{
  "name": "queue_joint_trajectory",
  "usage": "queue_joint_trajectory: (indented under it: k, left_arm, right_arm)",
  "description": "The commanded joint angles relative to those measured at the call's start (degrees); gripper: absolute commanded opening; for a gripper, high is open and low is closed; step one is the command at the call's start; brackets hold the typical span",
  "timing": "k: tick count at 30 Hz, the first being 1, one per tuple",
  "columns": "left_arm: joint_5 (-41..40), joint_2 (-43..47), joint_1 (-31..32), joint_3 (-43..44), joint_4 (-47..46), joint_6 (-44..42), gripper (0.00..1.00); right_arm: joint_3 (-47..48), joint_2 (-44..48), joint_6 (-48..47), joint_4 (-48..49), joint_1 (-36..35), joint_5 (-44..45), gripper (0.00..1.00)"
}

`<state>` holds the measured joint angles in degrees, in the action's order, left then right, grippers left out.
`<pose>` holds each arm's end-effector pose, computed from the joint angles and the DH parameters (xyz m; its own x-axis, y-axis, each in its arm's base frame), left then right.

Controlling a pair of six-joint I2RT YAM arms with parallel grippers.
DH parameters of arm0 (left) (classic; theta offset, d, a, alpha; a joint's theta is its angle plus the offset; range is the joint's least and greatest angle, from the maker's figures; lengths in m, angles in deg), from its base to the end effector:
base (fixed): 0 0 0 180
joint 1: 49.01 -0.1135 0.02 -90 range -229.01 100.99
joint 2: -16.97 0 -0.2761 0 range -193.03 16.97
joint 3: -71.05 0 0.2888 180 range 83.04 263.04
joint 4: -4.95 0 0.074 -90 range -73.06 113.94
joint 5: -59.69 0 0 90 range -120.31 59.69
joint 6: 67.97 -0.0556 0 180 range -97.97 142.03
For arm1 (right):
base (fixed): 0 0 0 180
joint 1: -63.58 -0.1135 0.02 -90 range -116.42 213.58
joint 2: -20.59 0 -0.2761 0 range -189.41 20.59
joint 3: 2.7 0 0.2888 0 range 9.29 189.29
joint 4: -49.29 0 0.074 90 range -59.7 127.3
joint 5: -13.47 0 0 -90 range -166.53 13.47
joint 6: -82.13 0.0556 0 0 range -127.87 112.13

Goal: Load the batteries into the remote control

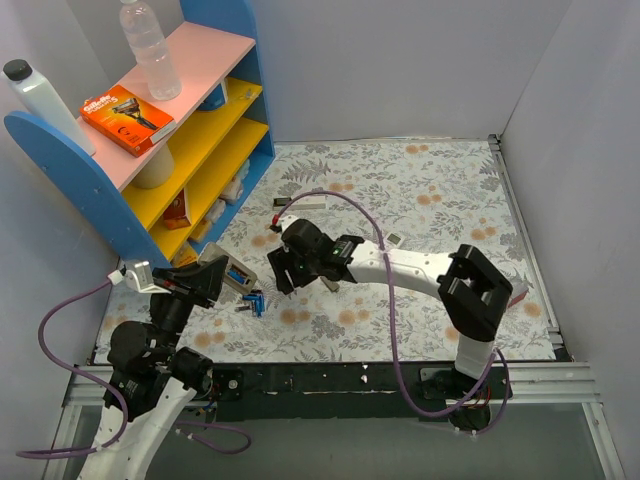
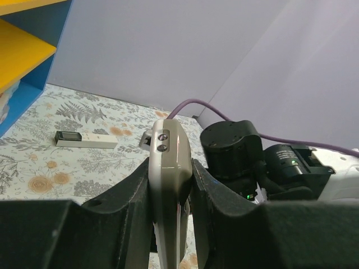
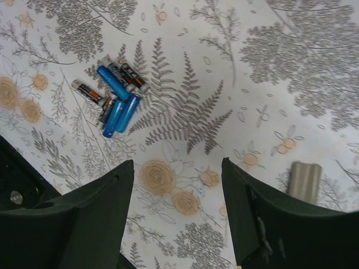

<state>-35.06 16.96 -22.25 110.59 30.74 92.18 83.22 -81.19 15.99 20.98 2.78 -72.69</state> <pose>0.0845 -0.0375 0.3281 -0.2825 -0.9073 -0.3113 0.3275 0.2139 -0.9203 0.2213 0.3884 0.2146 -0.6537 -0.3424 -0.6749 -0.6376 0.7295 0.2475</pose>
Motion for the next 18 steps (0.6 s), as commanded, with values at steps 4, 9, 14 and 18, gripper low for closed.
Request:
queue_joint_trajectory:
  k: [4,9,14,18]
  left_arm:
    - [-0.69,5.90,0.04,0.31,0.35,-2.03,0.00]
    - [-1.13,5.90,0.04,0.49,0.87,-1.86,0.00]
    - [-1.66,5.90,0.04,0.57,1.23,-1.86,0.00]
    - [-1.66,5.90,0.04,0.57,1.31,-1.68,0.00]
  right_arm:
    - [6.75,-7.11,2.69,6.91,-3.80,-2.52,0.58]
    - [9.12,-11.33,3.04,7.88,-5.03,-0.94,0.46]
    - [10.88,-14.76,3.21,8.05,-5.82,0.64,0.41]
    - [11.76,-16.43,3.30,8.49,-6.09,1.70,0.36]
